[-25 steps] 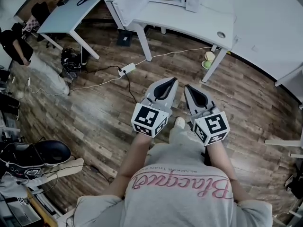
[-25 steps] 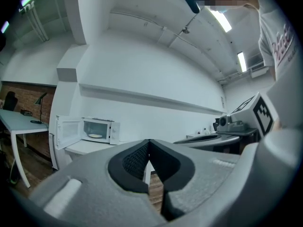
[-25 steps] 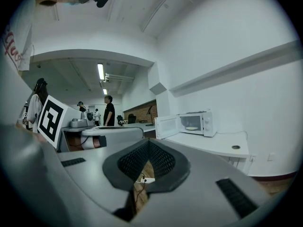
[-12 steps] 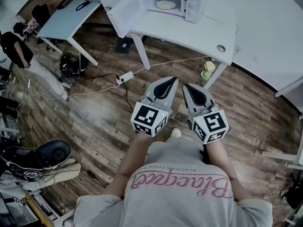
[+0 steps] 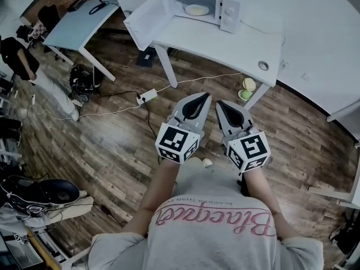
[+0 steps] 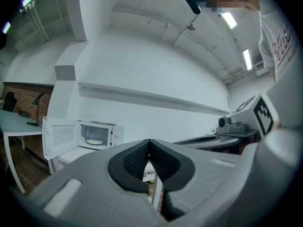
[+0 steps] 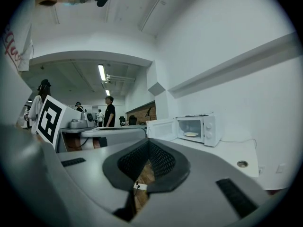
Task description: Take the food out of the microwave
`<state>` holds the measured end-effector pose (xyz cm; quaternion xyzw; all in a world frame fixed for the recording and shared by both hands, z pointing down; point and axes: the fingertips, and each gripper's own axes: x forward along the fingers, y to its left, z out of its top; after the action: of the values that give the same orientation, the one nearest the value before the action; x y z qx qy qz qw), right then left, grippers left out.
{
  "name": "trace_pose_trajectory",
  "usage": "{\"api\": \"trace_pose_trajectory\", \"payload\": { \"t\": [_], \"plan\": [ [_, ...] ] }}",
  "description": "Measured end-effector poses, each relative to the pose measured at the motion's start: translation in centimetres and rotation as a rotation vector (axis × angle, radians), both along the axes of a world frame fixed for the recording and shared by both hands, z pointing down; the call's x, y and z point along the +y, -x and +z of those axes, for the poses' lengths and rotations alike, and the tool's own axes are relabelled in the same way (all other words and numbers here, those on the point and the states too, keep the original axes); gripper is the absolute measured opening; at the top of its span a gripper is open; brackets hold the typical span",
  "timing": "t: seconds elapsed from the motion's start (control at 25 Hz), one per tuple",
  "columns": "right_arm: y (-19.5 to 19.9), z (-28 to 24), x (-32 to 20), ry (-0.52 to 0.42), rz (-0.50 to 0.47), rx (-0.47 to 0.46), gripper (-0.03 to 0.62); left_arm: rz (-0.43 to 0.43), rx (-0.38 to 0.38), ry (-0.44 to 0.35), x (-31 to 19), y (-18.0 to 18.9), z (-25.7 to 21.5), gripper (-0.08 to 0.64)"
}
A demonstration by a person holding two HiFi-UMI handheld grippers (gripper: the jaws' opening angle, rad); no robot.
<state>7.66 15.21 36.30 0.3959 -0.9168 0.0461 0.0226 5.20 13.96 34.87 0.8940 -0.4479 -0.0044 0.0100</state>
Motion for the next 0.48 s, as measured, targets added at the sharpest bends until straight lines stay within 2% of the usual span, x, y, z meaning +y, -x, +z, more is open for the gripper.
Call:
{"api": "trace_pose_trajectory", "payload": {
  "t": [0.16, 0.48],
  "plan": [
    [0.2, 0.2, -0.4, -0.004, -0.015, 0.004, 0.009, -0.02, 0.045, 0.001, -0.8, 0.5, 0.0, 0.005],
    [0.5, -0.6, -2.5, -0.036, -0.033, -0.003, 0.009, -0.039, 0.036, -0.019, -2.5, 0.9, -0.3, 0.005]
  ]
}}
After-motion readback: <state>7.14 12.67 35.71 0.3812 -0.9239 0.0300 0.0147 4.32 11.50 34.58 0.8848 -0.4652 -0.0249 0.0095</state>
